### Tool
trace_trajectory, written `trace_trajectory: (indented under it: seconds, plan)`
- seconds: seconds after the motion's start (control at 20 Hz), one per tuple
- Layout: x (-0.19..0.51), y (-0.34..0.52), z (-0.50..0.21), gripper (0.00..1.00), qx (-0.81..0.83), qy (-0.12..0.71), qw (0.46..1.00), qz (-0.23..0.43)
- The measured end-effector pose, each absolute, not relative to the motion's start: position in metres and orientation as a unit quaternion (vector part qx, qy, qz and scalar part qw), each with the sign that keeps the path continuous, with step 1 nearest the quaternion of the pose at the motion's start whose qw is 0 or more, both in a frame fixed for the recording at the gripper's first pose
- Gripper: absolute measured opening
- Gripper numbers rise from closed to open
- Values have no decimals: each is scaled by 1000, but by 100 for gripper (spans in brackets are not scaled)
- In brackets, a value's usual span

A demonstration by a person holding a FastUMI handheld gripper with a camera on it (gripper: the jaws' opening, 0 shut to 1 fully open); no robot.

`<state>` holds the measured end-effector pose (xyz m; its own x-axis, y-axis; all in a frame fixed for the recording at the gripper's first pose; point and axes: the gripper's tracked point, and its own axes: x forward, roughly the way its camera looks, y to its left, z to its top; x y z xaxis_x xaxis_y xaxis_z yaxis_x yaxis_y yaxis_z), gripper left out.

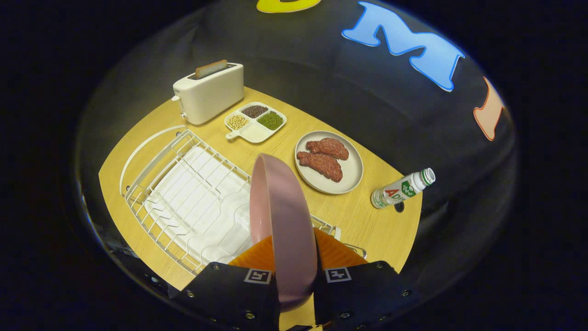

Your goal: Take the plate from the dish rack, then take the spoon from the basket and place it into the plate.

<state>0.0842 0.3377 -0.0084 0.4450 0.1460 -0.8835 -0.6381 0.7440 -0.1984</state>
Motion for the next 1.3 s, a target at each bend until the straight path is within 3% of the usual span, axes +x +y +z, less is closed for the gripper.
trace_trajectory:
  seconds: [0.45,0.85,1.3]
  plan:
    - [70,304,14,28,-162,492,819,246]
    - [8,237,49,28,12,498,829,256]
    - [-107,187,-17,28,120,550,788,248]
